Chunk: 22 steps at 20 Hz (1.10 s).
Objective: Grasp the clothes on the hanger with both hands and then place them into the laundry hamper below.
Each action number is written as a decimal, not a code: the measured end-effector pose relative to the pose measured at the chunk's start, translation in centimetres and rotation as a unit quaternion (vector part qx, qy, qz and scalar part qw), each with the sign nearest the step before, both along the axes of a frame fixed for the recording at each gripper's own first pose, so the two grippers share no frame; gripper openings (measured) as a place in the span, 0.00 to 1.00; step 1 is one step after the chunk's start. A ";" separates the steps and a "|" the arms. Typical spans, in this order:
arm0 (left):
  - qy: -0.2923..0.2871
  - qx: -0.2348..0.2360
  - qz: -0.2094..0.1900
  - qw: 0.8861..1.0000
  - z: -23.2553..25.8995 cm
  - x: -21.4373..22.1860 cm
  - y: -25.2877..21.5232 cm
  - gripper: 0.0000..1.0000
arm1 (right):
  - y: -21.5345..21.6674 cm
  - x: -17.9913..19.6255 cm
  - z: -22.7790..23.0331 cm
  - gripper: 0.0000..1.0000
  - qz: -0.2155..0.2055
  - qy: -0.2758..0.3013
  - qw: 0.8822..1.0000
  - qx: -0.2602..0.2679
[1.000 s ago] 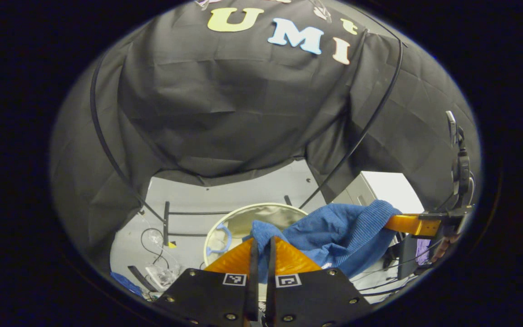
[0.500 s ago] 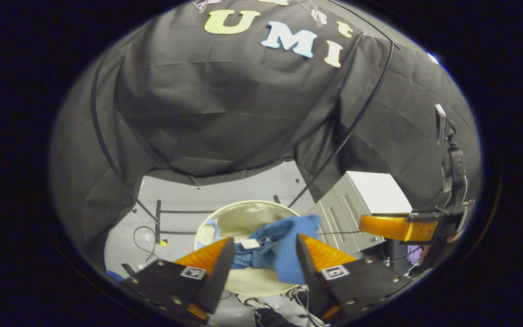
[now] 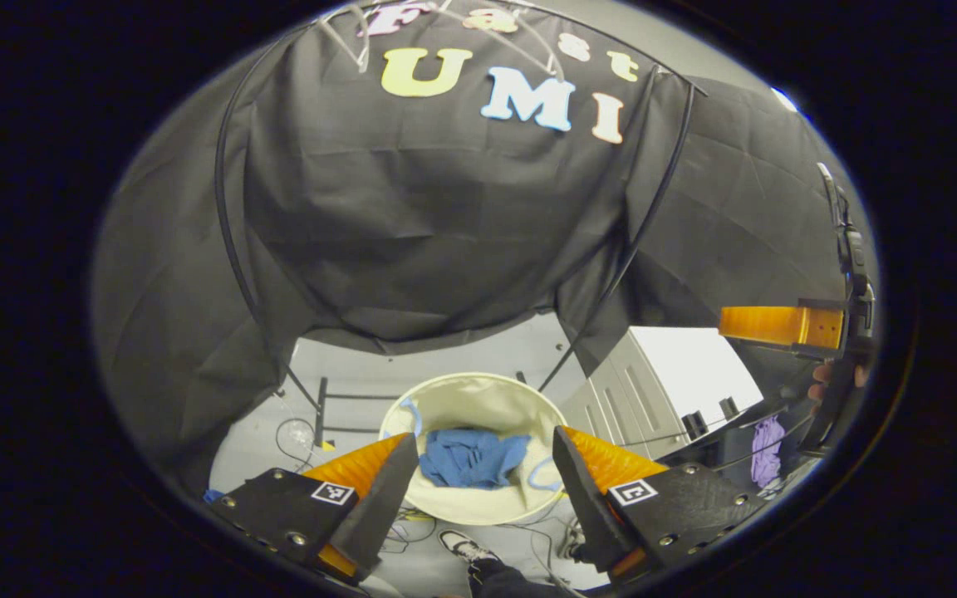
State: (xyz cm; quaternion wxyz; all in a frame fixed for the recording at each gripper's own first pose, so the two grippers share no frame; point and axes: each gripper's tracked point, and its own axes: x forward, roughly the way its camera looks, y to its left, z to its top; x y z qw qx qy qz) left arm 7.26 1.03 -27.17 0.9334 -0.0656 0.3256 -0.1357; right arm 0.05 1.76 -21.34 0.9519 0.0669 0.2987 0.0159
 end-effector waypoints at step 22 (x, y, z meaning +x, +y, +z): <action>-0.336 0.020 0.231 0.913 41.7 -10.4 -1.1 0.97 | -20.9 -0.8 26.4 0.95 -0.014 -0.307 0.951 -0.039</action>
